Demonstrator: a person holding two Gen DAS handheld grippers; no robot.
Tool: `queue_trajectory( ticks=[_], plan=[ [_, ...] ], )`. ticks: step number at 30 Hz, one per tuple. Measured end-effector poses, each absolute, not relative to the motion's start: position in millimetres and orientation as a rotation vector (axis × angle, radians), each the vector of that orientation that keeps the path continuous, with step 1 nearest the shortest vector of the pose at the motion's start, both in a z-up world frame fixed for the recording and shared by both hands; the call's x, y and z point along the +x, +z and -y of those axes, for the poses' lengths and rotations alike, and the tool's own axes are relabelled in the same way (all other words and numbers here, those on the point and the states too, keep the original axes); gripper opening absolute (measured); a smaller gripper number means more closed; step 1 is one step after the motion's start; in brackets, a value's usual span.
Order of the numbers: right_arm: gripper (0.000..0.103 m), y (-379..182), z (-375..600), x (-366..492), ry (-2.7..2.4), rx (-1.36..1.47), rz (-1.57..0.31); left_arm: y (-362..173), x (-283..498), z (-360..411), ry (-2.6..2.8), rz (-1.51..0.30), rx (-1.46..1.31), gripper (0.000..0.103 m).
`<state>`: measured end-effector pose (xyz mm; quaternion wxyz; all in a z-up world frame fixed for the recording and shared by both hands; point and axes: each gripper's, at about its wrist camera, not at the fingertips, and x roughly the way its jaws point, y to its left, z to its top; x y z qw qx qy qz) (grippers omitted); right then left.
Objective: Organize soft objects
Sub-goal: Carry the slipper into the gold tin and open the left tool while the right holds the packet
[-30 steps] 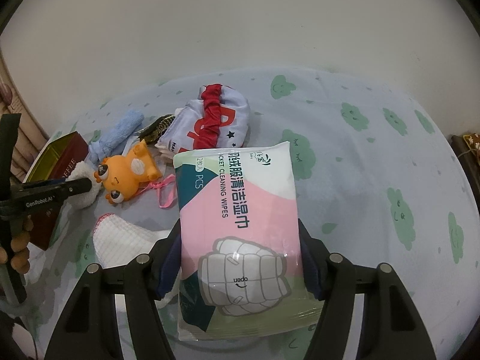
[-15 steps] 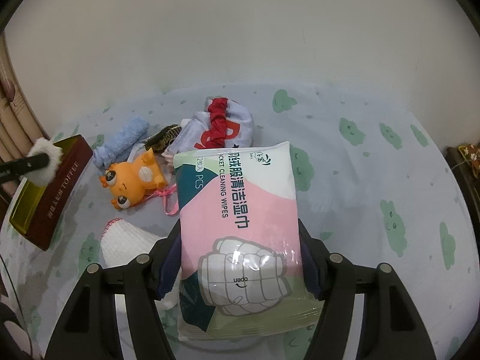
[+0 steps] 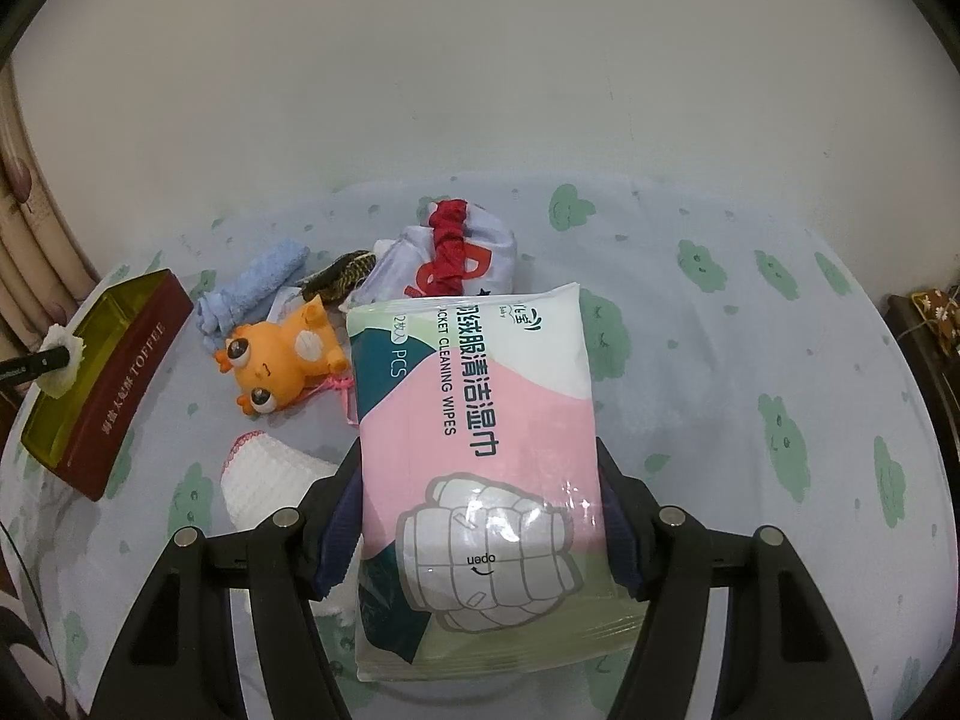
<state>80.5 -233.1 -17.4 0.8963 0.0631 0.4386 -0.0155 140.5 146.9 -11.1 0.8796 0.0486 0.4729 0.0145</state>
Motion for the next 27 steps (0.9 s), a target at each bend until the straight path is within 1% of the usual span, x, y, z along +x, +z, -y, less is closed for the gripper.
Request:
queue_trajectory(
  ticks=[6,19,24,26,27],
  plan=[
    [0.064,-14.6,231.4,78.3,-0.050,0.123,-0.913,-25.7,138.1,-164.9,0.051,-1.020,0.057,0.032],
    [0.064,-1.1,211.8,73.5,-0.068,0.069,-0.912,-43.3,137.6,-174.4,0.077,-1.028,0.078,0.033],
    [0.064,1.8,199.0,73.3,-0.057,0.055,-0.916,-44.9,136.6,-176.7,0.087,-1.018,0.084,0.036],
    [0.064,2.7,194.5,73.2,-0.053,0.047,-0.919,-45.8,136.7,-177.1,0.091,-1.020,0.088,0.037],
    [0.064,3.5,192.4,72.6,-0.052,0.044,-0.919,-46.2,136.9,-177.9,0.091,-1.023,0.082,0.038]
  ],
)
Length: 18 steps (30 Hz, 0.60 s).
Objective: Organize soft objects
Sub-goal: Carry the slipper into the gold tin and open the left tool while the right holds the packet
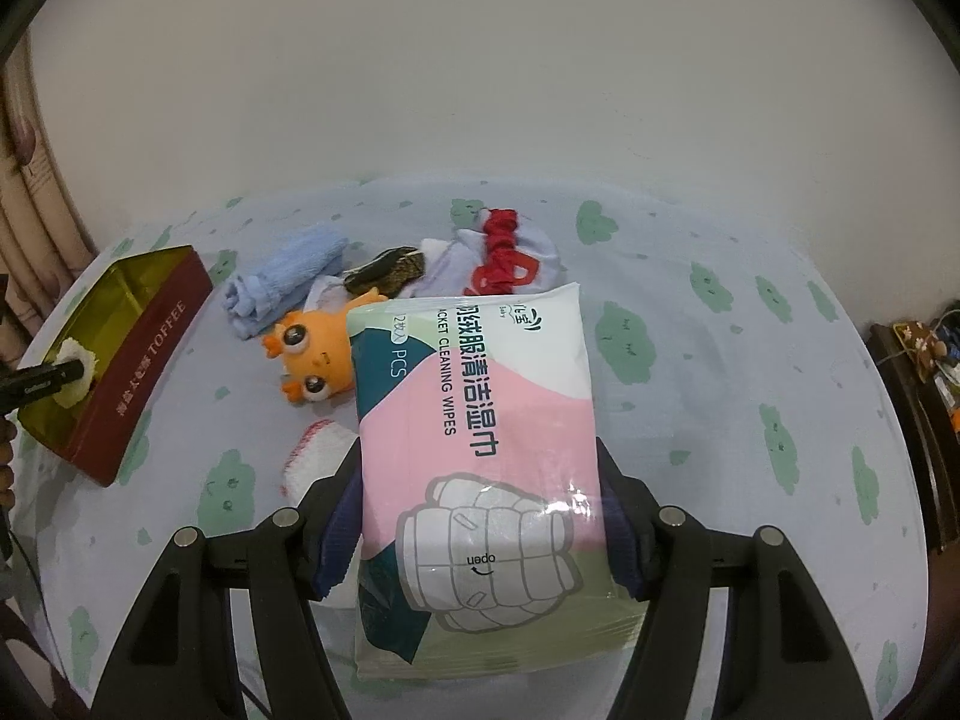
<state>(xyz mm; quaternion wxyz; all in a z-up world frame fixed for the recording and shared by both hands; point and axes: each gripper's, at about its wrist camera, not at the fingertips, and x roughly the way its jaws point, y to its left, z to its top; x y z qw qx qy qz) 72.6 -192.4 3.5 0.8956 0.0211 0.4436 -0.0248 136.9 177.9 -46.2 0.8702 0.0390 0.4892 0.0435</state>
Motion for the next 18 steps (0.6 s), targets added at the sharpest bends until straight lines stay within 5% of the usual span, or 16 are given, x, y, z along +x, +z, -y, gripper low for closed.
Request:
queue_trajectory(
  ticks=[18],
  plan=[
    [0.064,15.1,133.2,74.9,0.020,-0.051,-0.912,-22.3,124.4,-189.8,0.021,-0.951,-0.013,0.058]
  ],
)
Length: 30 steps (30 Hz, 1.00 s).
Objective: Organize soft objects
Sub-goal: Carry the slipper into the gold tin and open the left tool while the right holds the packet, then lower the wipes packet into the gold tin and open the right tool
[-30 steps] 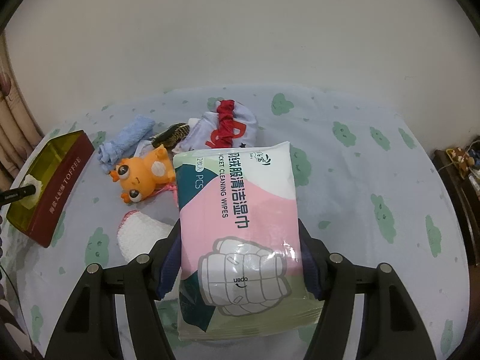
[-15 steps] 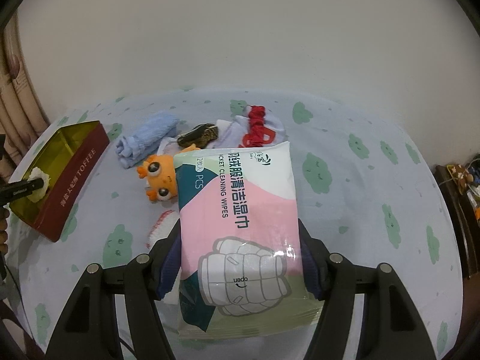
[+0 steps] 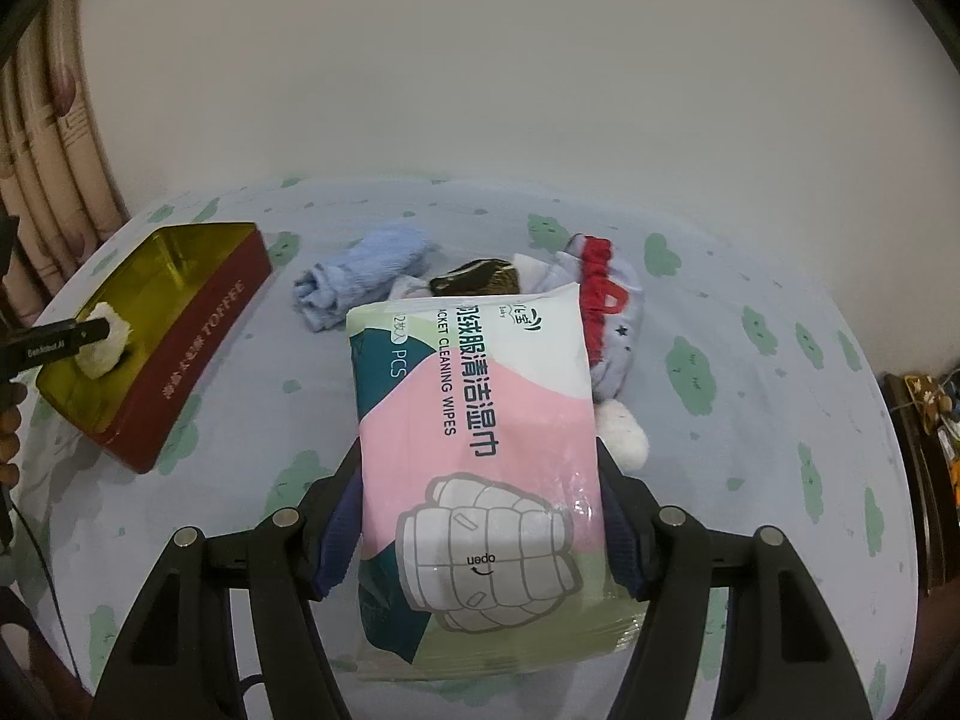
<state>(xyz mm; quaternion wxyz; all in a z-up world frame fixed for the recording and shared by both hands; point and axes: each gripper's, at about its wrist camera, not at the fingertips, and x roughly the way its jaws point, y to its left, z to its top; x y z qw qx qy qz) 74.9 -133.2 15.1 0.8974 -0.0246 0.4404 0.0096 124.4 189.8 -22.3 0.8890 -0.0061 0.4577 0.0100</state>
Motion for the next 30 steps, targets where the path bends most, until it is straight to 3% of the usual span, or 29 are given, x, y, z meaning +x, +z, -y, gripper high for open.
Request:
queue_trajectory(
  ticks=[16,30],
  plan=[
    [0.064,18.0,86.2,82.3,0.140,-0.110,-0.896,-0.7,106.1,-187.1,-0.061,-0.843,-0.066,0.058],
    [0.064,26.0,-16.2,134.2,0.399,-0.180,-0.855,3.8,81.4,-233.6,0.236,-0.801,-0.110,0.058]
  ],
)
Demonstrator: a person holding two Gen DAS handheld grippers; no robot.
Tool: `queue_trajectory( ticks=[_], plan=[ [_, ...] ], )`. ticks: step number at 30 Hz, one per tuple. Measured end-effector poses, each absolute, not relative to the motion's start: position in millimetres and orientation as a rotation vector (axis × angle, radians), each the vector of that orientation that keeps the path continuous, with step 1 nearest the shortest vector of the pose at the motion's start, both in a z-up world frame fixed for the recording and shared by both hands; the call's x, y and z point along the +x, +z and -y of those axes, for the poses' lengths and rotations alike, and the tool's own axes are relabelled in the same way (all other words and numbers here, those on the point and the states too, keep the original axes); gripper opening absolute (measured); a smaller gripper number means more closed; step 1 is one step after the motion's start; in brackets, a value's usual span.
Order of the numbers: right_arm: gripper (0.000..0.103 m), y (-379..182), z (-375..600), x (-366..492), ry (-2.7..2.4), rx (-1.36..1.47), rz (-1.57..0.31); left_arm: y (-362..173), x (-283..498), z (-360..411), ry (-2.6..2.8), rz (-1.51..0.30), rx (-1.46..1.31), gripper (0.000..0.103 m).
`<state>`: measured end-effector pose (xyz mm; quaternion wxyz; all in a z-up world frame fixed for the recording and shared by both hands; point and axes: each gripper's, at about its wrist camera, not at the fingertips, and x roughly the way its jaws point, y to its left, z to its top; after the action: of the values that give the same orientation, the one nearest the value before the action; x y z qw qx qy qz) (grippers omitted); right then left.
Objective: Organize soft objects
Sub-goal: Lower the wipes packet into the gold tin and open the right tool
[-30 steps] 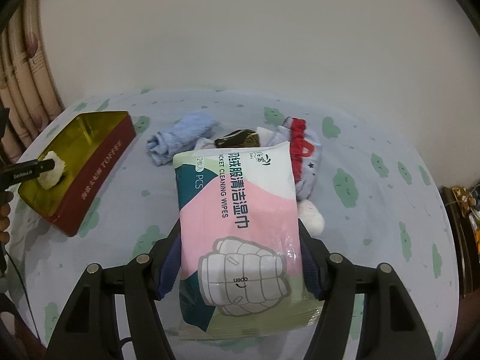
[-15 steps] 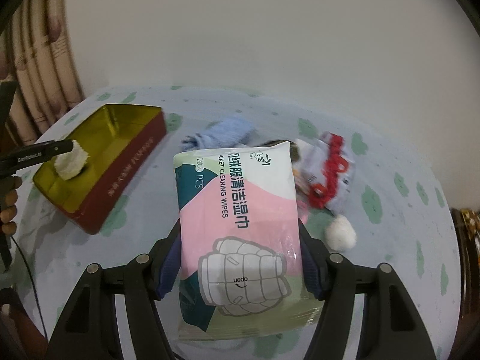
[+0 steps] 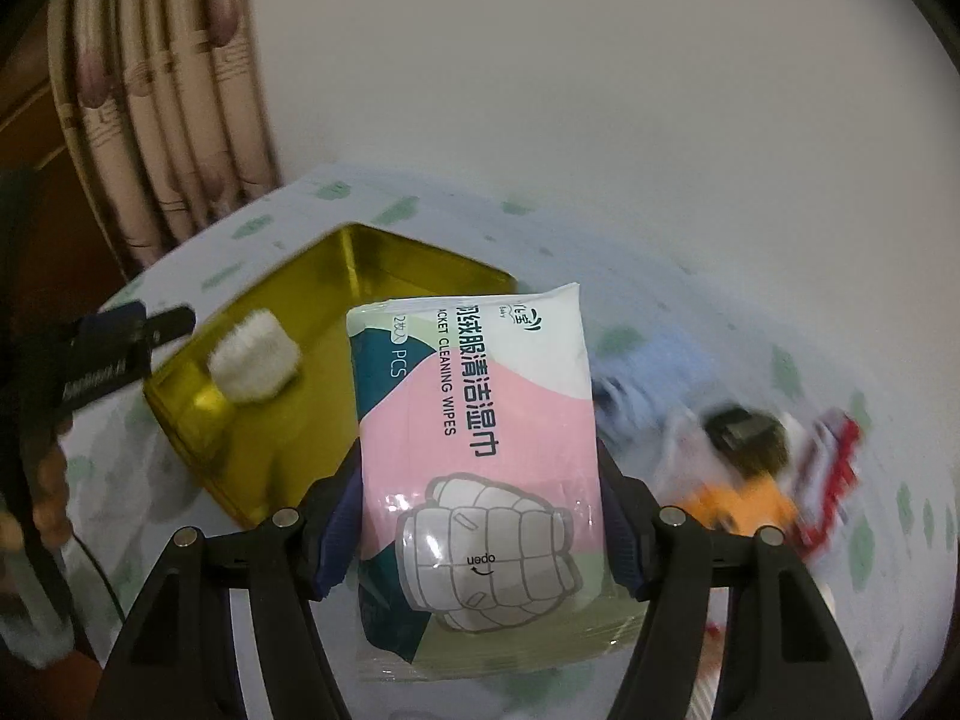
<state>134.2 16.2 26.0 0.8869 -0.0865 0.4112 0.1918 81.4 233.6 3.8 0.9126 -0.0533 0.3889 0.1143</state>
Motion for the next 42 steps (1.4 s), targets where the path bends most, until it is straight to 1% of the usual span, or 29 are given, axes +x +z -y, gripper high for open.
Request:
queue_trajectory(
  ticks=[4,8,14,16,21,33,38,42],
  plan=[
    [0.064,21.6,-49.3,164.9,0.441,-0.203,-0.880,0.4,80.8,-242.3,0.325,-0.813,-0.065,0.058],
    [0.064,11.9,-79.6,190.6,0.452,-0.246,-0.906,-0.5,79.6,-259.2,0.324,-0.801,-0.142,0.058],
    [0.064,-12.8,-108.0,215.3,0.458,-0.292,-0.970,1.8,78.1,-269.8,0.311,-0.764,-0.180,0.058],
    [0.065,-21.0,-116.1,219.9,0.455,-0.319,-0.984,1.8,78.5,-269.0,0.283,-0.773,-0.195,0.058],
    [0.065,-29.3,-131.8,226.9,0.452,-0.362,-0.984,3.6,79.6,-259.4,0.316,-0.776,-0.117,0.058],
    [0.067,-43.1,-140.3,229.9,0.469,-0.395,-1.018,-4.5,82.4,-278.6,0.330,-0.839,-0.234,0.058],
    [0.068,-44.2,-140.9,228.4,0.474,-0.389,-1.016,-5.2,81.7,-281.1,0.343,-0.839,-0.237,0.058],
    [0.082,-36.1,-136.4,224.6,0.463,-0.366,-0.983,-5.6,82.7,-281.1,0.348,-0.842,-0.234,0.058]
  ],
)
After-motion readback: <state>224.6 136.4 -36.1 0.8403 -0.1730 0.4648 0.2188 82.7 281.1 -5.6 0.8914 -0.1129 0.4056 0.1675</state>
